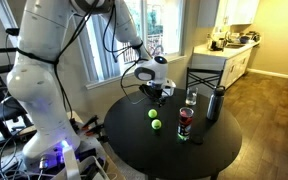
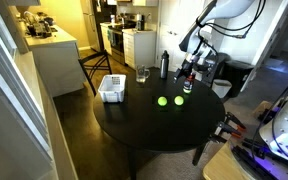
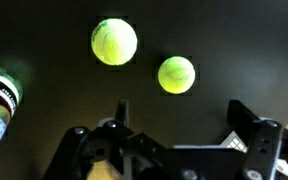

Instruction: Put one tennis ball into the tennis ball tube

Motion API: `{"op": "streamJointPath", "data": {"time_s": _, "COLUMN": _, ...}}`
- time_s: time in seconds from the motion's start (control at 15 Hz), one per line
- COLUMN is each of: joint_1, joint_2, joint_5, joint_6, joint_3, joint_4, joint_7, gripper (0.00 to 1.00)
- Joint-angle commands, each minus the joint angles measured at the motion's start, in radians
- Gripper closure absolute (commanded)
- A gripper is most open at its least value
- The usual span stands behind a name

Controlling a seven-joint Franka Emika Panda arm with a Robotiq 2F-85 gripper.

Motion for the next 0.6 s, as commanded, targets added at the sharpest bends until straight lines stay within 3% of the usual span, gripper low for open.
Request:
{"op": "streamJointPath", "data": {"time_s": 0.0, "joint_1": -0.016, "joint_2": 0.113, "joint_5": 0.055, "joint_6": 0.046, "joint_3": 0.044, "joint_4": 0.079, "joint_7": -0.032, "gripper": 0.0}}
{"op": "streamJointPath", "data": {"time_s": 0.27, "joint_1": -0.009, "joint_2": 0.189, "joint_5": 0.04, "joint_6": 0.057, "joint_3": 0.066, "joint_4": 0.137, "joint_7": -0.03, "gripper": 0.0}}
{"op": "streamJointPath", "data": {"time_s": 0.33, "joint_1": -0.048, "joint_2": 0.21, "joint_5": -0.015, "joint_6": 0.075, "joint_3": 0.11, "joint_4": 0.151, "joint_7": 0.005, "gripper": 0.0}}
{"op": "streamJointPath", "data": {"time_s": 0.53, "joint_1": -0.064, "joint_2": 0.273, "joint_5": -0.055, "joint_6": 0.115, "joint_3": 0.15, "joint_4": 0.202, "joint_7": 0.012, "gripper": 0.0}}
